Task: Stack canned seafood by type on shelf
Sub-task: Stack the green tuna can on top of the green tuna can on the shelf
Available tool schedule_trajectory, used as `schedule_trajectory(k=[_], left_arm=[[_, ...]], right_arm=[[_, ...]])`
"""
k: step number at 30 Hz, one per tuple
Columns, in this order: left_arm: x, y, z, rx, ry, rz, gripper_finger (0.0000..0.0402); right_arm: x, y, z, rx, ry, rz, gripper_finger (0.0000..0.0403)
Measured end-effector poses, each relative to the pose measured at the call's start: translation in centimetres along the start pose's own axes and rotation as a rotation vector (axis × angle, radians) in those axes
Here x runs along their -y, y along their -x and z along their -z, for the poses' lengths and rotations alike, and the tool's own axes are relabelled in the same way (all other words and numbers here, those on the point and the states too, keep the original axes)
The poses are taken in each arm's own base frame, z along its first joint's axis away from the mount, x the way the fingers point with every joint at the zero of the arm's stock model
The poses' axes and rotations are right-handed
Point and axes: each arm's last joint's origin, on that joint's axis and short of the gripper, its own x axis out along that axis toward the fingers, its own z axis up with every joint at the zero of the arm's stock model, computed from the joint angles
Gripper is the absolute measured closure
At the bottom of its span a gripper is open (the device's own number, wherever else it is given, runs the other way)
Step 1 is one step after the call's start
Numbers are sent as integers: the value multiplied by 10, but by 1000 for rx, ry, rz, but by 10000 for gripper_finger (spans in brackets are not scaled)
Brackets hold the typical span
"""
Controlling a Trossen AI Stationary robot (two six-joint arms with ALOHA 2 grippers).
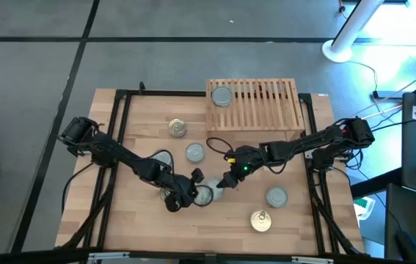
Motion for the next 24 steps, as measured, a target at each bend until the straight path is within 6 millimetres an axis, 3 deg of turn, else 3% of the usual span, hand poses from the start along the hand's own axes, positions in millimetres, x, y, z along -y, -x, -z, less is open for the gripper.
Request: schedule_trajectory(k=[12, 17, 24], left_arm=[[-2, 1, -2, 10, 14, -15, 395], [-5, 14, -9, 27, 61, -84, 399], [-7, 32, -20, 110, 331, -103, 388]], right_arm=[[0, 0, 0, 9, 83, 5, 111], [0, 0, 0, -11, 152, -10, 111], [0, 0, 0, -15, 267, -14, 111]])
